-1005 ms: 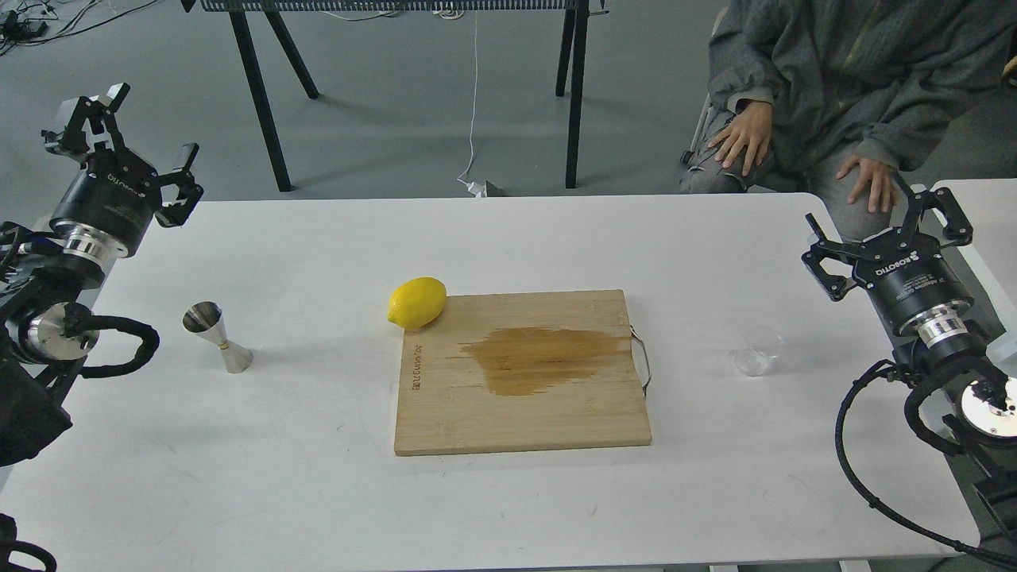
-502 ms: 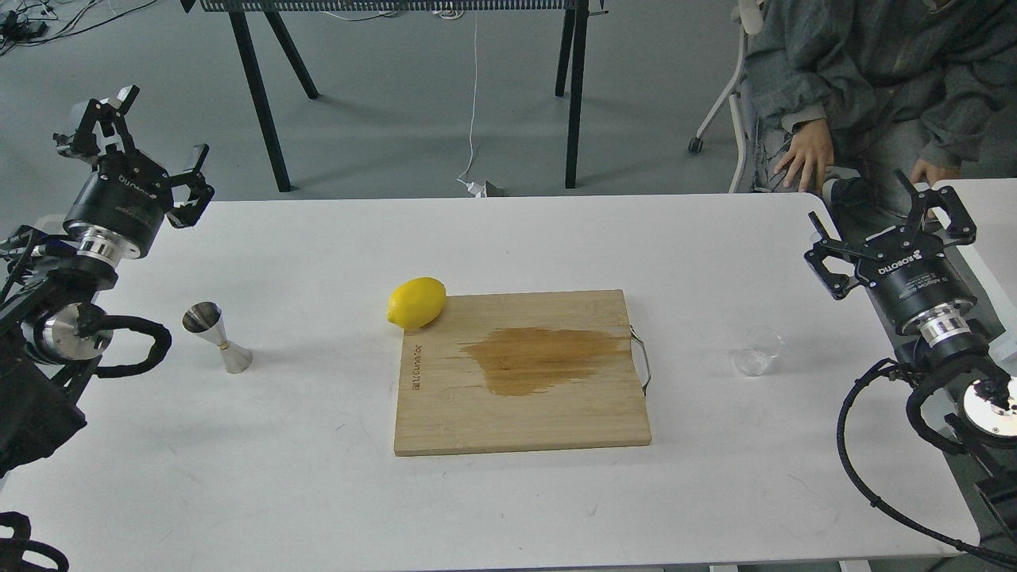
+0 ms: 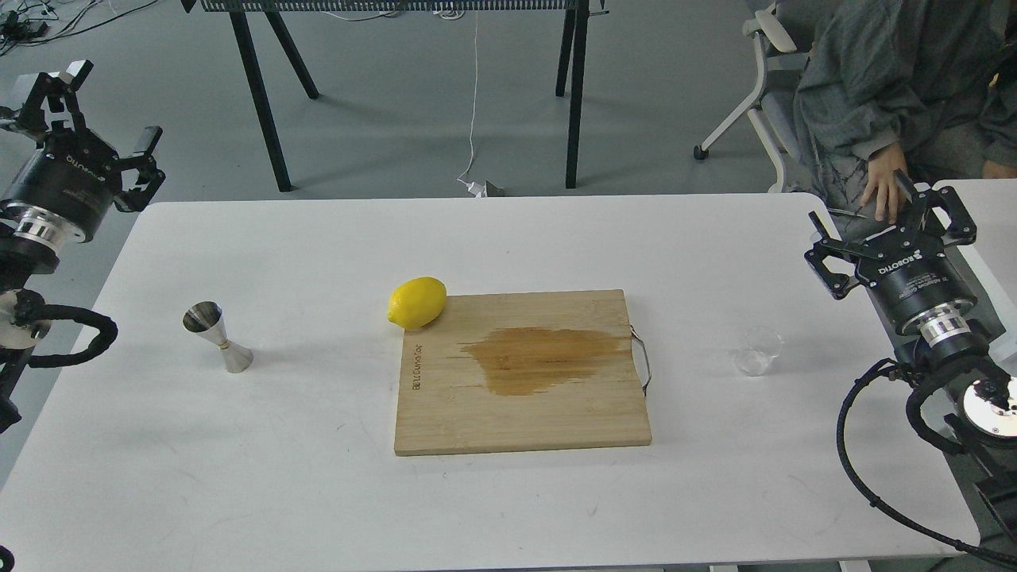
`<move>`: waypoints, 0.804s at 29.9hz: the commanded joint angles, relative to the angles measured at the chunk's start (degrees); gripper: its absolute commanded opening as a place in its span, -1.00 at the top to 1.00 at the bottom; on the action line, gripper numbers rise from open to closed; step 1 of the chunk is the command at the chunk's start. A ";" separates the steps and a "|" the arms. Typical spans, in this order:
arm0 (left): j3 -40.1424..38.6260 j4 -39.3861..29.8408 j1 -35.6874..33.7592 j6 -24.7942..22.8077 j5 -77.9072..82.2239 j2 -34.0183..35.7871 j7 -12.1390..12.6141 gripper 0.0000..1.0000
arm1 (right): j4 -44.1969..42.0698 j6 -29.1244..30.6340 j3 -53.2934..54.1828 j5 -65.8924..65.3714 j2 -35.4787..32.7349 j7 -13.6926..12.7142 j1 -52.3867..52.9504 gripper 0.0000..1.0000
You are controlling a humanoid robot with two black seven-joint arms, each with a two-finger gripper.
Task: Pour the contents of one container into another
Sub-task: 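Lower the left gripper toward the metal jigger near the table edge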
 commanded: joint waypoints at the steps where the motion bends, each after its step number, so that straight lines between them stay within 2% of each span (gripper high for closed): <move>1: -0.04 -0.23 -1.04 0.01 10.88 2.64 0.01 -1.00 | -0.10 0.00 -0.01 -0.01 0.00 0.00 0.00 -0.98; 4: -0.04 -2.85 -1.31 0.01 18.45 5.36 0.01 -1.00 | -0.10 0.00 -0.01 -0.01 0.00 0.00 0.00 -0.98; 11: 0.66 -18.49 1.32 0.01 38.83 11.08 0.01 -1.00 | -0.10 0.00 -0.01 -0.01 0.00 0.00 0.00 -0.98; 13: 0.67 -20.96 2.99 0.01 43.32 11.35 0.01 -0.99 | -0.10 0.00 -0.01 -0.01 0.00 0.00 0.00 -0.98; 17: 1.10 -23.87 5.28 10.84 49.91 11.35 0.01 -0.99 | -0.10 0.00 -0.01 -0.01 -0.09 0.00 0.00 -0.98; 22: 4.26 -24.22 6.42 26.57 60.55 11.43 0.01 -0.99 | -0.10 0.00 -0.01 -0.01 -0.09 0.00 -0.09 -0.98; 24: 5.76 -24.22 6.51 29.75 61.88 11.43 0.01 -0.99 | -0.10 0.00 -0.01 -0.10 -0.09 0.00 -0.09 -0.98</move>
